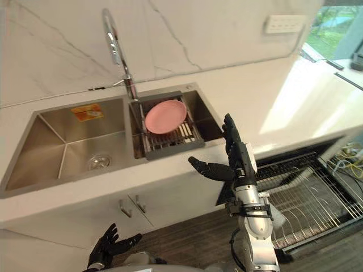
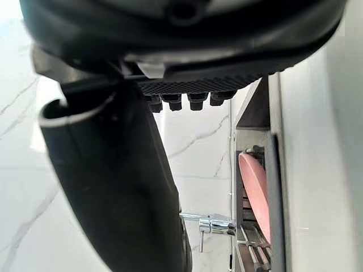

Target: Walk over to the sink, pick up the cup, carry it to the dishwasher, place the cup inside the dishwasher, then close the dishwasher door

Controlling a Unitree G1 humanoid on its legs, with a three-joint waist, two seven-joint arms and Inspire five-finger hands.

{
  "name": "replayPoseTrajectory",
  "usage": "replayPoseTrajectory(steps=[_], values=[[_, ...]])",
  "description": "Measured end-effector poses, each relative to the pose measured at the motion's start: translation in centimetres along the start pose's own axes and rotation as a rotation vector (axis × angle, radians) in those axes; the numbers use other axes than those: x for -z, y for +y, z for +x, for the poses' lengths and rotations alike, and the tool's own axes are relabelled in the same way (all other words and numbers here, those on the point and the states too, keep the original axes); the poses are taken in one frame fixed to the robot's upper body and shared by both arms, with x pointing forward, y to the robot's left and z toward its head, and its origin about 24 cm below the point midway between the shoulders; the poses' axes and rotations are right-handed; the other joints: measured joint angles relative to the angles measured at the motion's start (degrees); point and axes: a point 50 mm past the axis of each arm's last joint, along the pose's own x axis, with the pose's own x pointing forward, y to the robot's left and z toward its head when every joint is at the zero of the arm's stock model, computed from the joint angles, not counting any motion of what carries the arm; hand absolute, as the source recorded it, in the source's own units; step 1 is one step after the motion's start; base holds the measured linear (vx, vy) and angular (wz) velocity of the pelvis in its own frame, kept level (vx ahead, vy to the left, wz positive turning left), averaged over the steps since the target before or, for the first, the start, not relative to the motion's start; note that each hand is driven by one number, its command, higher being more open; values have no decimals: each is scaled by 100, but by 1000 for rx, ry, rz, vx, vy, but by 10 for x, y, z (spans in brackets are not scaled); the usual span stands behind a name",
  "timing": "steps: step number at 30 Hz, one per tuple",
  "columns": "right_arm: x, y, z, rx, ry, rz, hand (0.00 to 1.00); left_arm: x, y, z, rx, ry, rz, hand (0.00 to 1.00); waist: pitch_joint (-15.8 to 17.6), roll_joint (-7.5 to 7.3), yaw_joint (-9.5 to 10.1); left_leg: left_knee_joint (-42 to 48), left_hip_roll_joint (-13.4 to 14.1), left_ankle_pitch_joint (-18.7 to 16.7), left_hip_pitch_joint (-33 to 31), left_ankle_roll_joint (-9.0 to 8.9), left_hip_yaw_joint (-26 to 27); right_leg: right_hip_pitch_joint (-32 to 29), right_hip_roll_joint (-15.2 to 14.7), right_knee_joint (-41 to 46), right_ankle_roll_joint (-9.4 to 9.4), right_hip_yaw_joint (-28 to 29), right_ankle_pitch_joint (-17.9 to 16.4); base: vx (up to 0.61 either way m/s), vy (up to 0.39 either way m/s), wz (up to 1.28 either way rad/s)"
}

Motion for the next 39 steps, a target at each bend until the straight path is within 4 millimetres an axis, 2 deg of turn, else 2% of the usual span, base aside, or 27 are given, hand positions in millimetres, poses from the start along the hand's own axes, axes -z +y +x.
replayPoseTrajectory(steps=[1, 2, 3, 5, 6, 7, 8, 9, 10, 11, 12, 13, 15, 19, 22, 28, 29, 39], values=[[0, 0, 0, 2, -2, -1, 100, 1, 0, 0, 0, 9, 4, 100, 0, -1, 1, -141, -9, 62, 101, -3, -85, -74, 136, 11, 18, -37, -136, 320, 70, 45], [-2, -1, 2, 20, -13, -10, 100, 1, 1, 0, 7, 18, 15, 100, 1, 3, -11, -512, -4, 198, 325, -33, -285, -320, 528, -86, 56, -140, -449, 386, 55, 60], [-4, -3, 4, 35, -25, -21, 100, -1, 0, 2, 12, 15, 19, 100, 4, 9, -27, -702, 15, 260, 454, -69, -421, -502, 765, -218, 46, -179, -584, 391, 30, 75], [-5, -7, 7, 72, -43, -38, 100, -8, -3, 6, 23, -2, 20, 100, 52, 72, -46, -832, 171, 290, 664, -119, -661, -990, 1312, -601, 16, -33, -648, 341, -64, 69], [-5, -8, 7, 84, -43, -37, 100, -5, -2, 5, 11, 17, 17, 100, 49, 60, -48, -828, 213, 286, 747, -178, -769, -1160, 1560, -973, -7, 49, -589, 352, -113, 65], [-5, -8, 6, 96, -47, -35, 100, 1, 4, 2, -1, 34, 23, 100, 31, 0, -49, -810, 170, 277, 832, -273, -808, -1162, 1745, -1726, -117, 100, -108, 290, -82, 51], [-6, -8, 5, 103, -50, -31, 100, 2, 10, -1, -9, 36, 36, 100, -10, -140, -49, -737, 84, 245, 864, -326, -820, -1155, 1784, -2245, -293, 135, 549, 409, -91, 44], [-5, -13, 5, 108, -47, -51, 100, 13, 10, -5, -18, 79, 36, 100, -52, -44, 27, -139, 274, 96, 689, -493, -840, -830, 1810, -2429, -416, 34, 665, 382, -81, 26], [-5, -13, 5, 110, -47, -53, 100, 14, 8, -6, -16, 77, 32, 100, -60, -56, 38, 24, 309, 71, 563, -497, -841, -692, 1832, -2679, -360, 32, 708, 407, -120, 20], [-6, -14, 7, 113, -53, -56, 100, 18, 4, -7, -16, 87, 13, 100, -68, 73, 31, -336, 358, 47, 524, -563, -844, -417, 1942, -3187, -370, -46, 922, 226, -72, 13], [-6, -14, 7, 119, -57, -56, 100, 20, 3, -7, -18, 97, 7, 100, -61, 87, 8, -701, 387, 95, 481, -588, -840, -268, 2012, -3467, -352, -89, 1009, 211, -54, 13], [-7, -16, 7, 127, -58, -59, 100, 23, 1, -9, -22, 101, 0, 100, -56, 167, 0, -1164, 449, 510, 446, -617, -831, -141, 2116, -3687, -335, -116, 1086, 161, -3, 0], [-6, -15, 7, 124, -52, -54, 100, 25, 3, -11, -43, 102, -7, 100, -54, 174, 10, -1304, 470, 718, 560, -589, -796, -4, 2177, -3908, -286, -56, 1172, 92, 24, -9], [-4, -11, 8, 93, -42, -52, 100, 24, 6, -11, -58, 99, 1, 100, -30, 129, -4, -1399, 367, 750, 551, -547, -738, 222, 2182, -4536, -207, 2, 1545, -19, 51, -6], [-3, -10, 8, 69, -25, -50, 100, 24, 6, -10, -58, 100, 5, 100, -34, 120, 1, -1403, 343, 754, 561, -546, -696, 331, 2198, -4787, -200, 46, 1684, -49, 31, -7], [0, -9, 7, 52, 3, -48, 100, 23, 6, -10, -59, 100, 6, 100, -34, 119, -16, -1541, 361, 814, 627, -604, -684, 331, 2232, -4814, -208, 61, 1682, -10, 2, -2], [13, -9, 2, 28, 85, -48, 100, 23, 7, -10, -60, 101, 11, 100, -44, 90, -13, -1762, 346, 945, 705, -579, -691, 304, 2244, -4818, -221, 54, 1674, 0, 0, 0], [19, -12, 0, 58, 113, -58, 100, 23, 7, -10, -61, 100, 11, 100, -40, 80, -6, -1765, 345, 945, 706, -579, -682, 304, 2239, -4818, -220, 52, 1675, 0, 0, 0]])
